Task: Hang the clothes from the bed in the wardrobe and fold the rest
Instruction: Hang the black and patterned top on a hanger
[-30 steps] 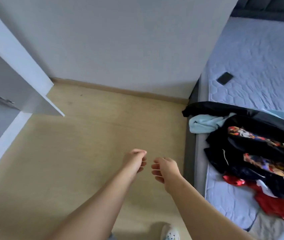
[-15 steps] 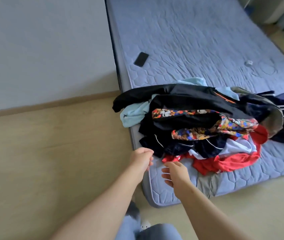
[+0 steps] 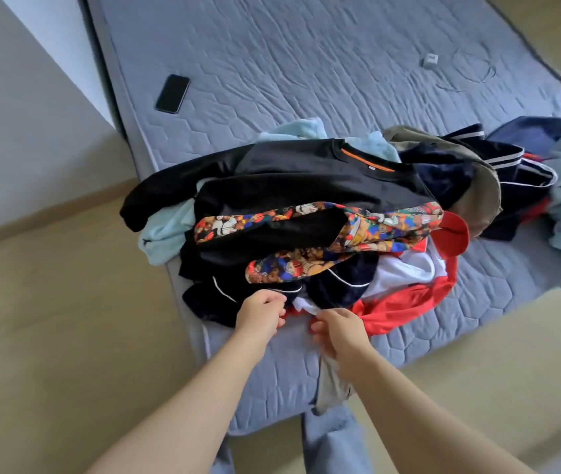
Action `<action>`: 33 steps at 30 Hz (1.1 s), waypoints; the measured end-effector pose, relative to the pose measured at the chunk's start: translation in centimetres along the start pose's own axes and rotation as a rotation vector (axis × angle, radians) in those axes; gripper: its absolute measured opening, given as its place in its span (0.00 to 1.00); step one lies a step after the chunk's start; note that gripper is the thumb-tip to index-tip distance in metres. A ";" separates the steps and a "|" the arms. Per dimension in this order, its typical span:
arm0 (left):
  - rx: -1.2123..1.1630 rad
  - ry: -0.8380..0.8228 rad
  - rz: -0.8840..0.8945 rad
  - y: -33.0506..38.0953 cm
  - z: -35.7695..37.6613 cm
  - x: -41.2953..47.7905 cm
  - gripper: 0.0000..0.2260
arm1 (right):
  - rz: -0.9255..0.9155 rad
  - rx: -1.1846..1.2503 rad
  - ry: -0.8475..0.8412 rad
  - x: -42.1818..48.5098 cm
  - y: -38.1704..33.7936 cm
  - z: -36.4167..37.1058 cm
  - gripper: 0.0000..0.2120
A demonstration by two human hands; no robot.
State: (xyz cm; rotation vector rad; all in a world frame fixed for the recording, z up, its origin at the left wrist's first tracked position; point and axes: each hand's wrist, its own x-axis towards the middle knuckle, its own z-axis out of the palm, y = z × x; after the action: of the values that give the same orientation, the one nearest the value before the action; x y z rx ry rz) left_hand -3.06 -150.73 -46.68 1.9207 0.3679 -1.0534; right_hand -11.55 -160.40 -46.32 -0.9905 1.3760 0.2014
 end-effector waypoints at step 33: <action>-0.180 0.249 0.510 10.9 1.3 -2.4 0.10 | -0.122 0.283 -0.022 2.6 -11.0 -6.9 0.18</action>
State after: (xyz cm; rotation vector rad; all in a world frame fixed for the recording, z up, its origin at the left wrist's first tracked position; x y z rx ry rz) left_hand 1.45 -157.56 -39.03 1.8463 0.0920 -0.4354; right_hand -8.79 -172.74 -42.62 -0.8290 1.2784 -0.0727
